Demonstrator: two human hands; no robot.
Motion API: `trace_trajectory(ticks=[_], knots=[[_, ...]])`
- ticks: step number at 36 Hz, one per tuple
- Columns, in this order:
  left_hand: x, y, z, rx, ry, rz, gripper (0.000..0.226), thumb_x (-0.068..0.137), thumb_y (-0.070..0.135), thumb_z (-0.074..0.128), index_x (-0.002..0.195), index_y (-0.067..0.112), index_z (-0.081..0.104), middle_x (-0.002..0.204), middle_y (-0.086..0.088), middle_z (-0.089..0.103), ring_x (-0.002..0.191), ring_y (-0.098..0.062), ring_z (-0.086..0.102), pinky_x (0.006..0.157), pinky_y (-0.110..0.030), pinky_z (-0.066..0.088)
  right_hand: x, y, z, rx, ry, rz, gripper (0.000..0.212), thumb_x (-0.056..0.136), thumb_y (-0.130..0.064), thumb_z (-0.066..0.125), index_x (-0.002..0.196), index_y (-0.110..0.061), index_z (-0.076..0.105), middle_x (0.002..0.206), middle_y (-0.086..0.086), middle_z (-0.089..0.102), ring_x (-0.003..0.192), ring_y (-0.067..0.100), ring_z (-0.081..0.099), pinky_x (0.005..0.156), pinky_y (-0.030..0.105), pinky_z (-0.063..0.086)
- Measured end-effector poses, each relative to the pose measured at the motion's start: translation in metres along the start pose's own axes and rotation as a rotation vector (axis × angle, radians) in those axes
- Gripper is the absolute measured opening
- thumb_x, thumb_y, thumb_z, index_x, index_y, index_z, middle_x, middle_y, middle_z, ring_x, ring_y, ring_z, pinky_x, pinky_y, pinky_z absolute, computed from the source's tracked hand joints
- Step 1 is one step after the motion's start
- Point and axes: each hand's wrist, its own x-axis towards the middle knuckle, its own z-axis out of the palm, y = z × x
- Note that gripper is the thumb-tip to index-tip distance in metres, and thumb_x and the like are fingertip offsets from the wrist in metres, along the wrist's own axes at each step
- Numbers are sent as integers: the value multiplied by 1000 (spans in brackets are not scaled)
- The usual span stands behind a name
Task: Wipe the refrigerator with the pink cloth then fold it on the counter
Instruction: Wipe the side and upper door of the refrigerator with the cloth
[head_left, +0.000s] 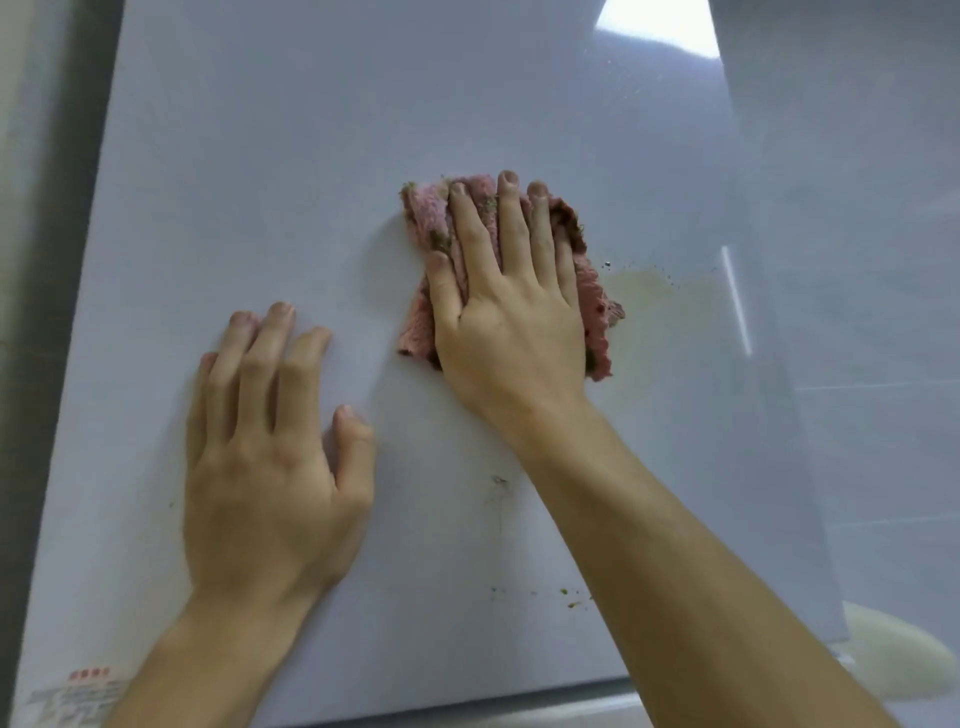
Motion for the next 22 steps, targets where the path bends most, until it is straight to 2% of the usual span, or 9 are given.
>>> trace_trajectory(ticks=[5,9,14,17,19,22], knots=[[1,-1,-2,-23,-15,-4,54,97,28,42,146,7,51,161,-17,44,155,-35,30,130,-45,16,-79,8,-4,-16,64,-22,59,109,-44,35,164,-22,35,173,9,23,162,27,14,132,45,14],[2,-1,-5,-46,-31,-23,54,97,28,41,145,7,52,161,-16,44,156,-34,30,130,-43,15,-112,12,-11,35,-7,-29,59,110,-43,35,164,-21,32,175,7,18,163,23,5,133,42,9],[0,0,-2,-24,-11,-17,54,96,27,41,146,6,50,159,-18,45,155,-36,30,130,-41,13,-69,5,-4,135,37,-67,42,108,-30,49,147,-15,50,171,10,29,162,26,15,132,43,13],[0,1,-2,-4,-6,0,54,96,25,42,145,4,51,158,-21,45,153,-39,32,129,-49,18,-19,8,-4,142,45,-98,42,111,-37,43,147,-20,54,170,9,33,161,27,21,131,42,16],[1,2,-2,12,-9,4,54,95,24,43,144,2,52,157,-22,45,152,-41,32,128,-53,21,10,12,-9,119,34,-87,49,111,-45,36,154,-28,50,172,5,29,161,26,19,131,39,10],[2,5,-1,17,-23,-15,56,94,27,45,144,1,51,159,-23,43,153,-42,31,128,-55,21,28,19,-15,24,-42,-35,52,112,-51,32,162,-40,33,176,-3,13,163,20,2,131,38,-7]])
